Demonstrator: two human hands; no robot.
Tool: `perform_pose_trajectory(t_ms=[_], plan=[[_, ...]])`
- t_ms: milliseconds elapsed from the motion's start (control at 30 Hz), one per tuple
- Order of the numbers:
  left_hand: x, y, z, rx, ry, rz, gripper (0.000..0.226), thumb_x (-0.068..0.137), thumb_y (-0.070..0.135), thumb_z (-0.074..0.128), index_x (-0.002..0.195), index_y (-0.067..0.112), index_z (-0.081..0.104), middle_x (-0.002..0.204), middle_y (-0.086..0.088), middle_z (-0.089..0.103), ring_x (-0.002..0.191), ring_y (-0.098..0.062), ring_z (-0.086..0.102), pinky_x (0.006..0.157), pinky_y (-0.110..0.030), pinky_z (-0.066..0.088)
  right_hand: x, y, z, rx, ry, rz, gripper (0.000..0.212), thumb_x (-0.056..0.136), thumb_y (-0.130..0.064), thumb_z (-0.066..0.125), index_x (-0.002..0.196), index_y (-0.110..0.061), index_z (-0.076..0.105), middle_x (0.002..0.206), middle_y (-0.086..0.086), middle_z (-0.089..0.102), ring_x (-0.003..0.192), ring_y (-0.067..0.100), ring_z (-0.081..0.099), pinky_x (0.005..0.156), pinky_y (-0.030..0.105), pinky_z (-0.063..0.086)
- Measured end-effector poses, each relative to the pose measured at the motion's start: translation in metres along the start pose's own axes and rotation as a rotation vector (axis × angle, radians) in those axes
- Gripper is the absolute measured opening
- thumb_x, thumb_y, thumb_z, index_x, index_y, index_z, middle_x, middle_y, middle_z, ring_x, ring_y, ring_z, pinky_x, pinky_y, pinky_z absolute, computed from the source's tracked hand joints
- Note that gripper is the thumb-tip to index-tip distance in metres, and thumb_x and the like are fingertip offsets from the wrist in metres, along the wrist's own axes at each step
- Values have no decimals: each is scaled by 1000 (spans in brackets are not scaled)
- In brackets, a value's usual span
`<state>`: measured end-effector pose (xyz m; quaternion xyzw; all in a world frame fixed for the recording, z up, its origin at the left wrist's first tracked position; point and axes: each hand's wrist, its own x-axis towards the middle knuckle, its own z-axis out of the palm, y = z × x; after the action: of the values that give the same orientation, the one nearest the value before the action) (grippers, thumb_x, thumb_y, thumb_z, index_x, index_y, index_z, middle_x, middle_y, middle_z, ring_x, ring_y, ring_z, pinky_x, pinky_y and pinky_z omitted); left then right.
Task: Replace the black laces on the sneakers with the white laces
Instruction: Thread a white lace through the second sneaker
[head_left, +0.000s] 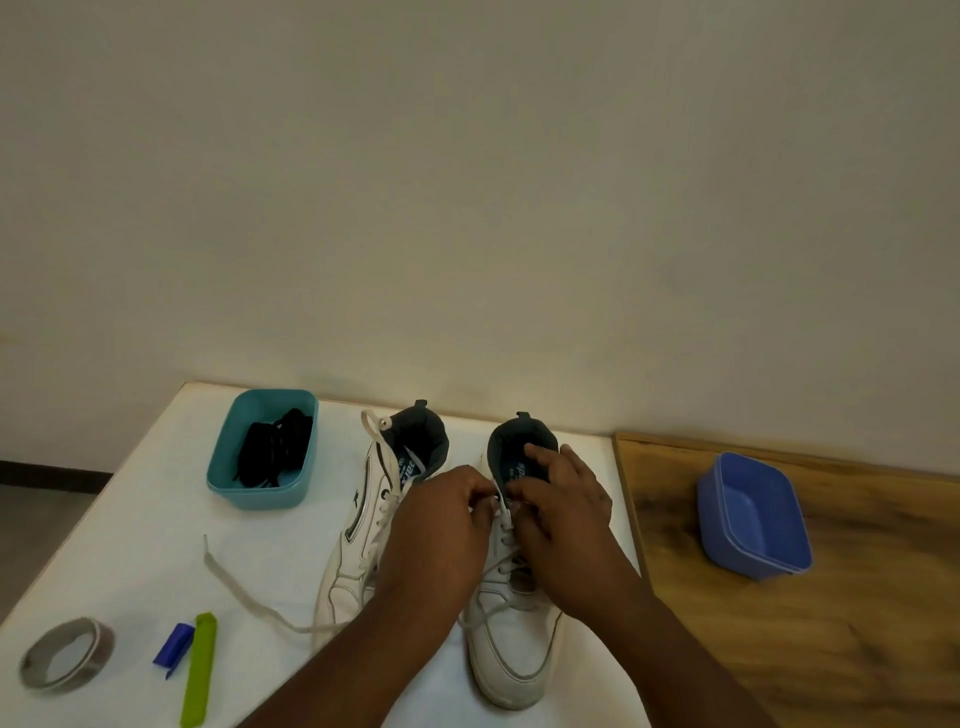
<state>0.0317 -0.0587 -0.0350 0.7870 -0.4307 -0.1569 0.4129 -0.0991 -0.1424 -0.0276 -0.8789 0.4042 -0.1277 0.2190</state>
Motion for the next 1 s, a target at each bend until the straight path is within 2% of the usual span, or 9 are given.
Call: perform_pose_trajectory(t_ms=[233,333,433,500,567,633,700,833,1000], plan=[[0,12,-8,51,145,2,13,99,11,51,92,21,55,89,5,60,76,-8,56,64,-21,39,-7,3,-8,-59,-102,123,51,99,-52,51,149,-43,42,166,-14,20,156,18,4,123,46,7],[10,38,-42,-913,263,-247,21,107,15,41,91,18,53,85,6,69,92,-9,69,84,-29,55,-10,4,-14,-107,-116,99,59,92,-66,48,147,-45,43,165,-16,21,155,18,10,124,46,11],[13,57,-77,-1496,200,-294,25,108,17,35,87,20,49,68,0,51,50,-9,52,46,-19,41,-10,-1,-19,-59,-141,108,71,84,-80,49,144,-44,46,165,-15,21,152,15,16,124,46,10],[11,53,-79,-858,206,-79,19,107,26,40,96,25,55,70,5,55,48,-8,43,43,-22,33,-12,-3,-23,-36,-174,128,76,80,-86,49,143,-43,46,165,-15,19,152,14,18,124,48,9],[4,32,-61,-27,38,172,20,101,42,49,118,39,58,95,16,66,79,0,60,68,-17,47,-14,-4,-26,-36,-188,126,79,78,-86,51,144,-44,44,166,-14,17,152,13,17,125,50,8],[-2,13,-40,320,-185,156,39,98,50,53,135,38,55,126,15,62,113,-3,58,96,-23,43,-14,-3,-27,-41,-179,121,79,77,-85,54,144,-44,44,167,-14,15,152,12,16,125,51,6],[-1,12,-32,416,-203,115,33,99,50,50,122,32,65,119,8,67,108,-11,61,93,-27,47,-14,-3,-25,-70,-191,117,81,76,-85,55,144,-44,42,167,-14,12,153,12,15,125,51,4],[8,27,-49,-42,211,118,31,105,35,36,95,26,65,87,5,65,73,-7,55,71,-25,40,-12,-2,-25,-65,-212,112,89,70,-92,53,144,-44,40,167,-14,11,153,12,15,125,52,2],[10,49,-81,-746,883,9,24,107,27,33,88,30,48,78,7,48,70,-13,43,62,-26,39,-14,-1,-26,-96,-231,113,95,67,-95,49,145,-43,39,169,-14,7,154,14,12,125,54,-4]])
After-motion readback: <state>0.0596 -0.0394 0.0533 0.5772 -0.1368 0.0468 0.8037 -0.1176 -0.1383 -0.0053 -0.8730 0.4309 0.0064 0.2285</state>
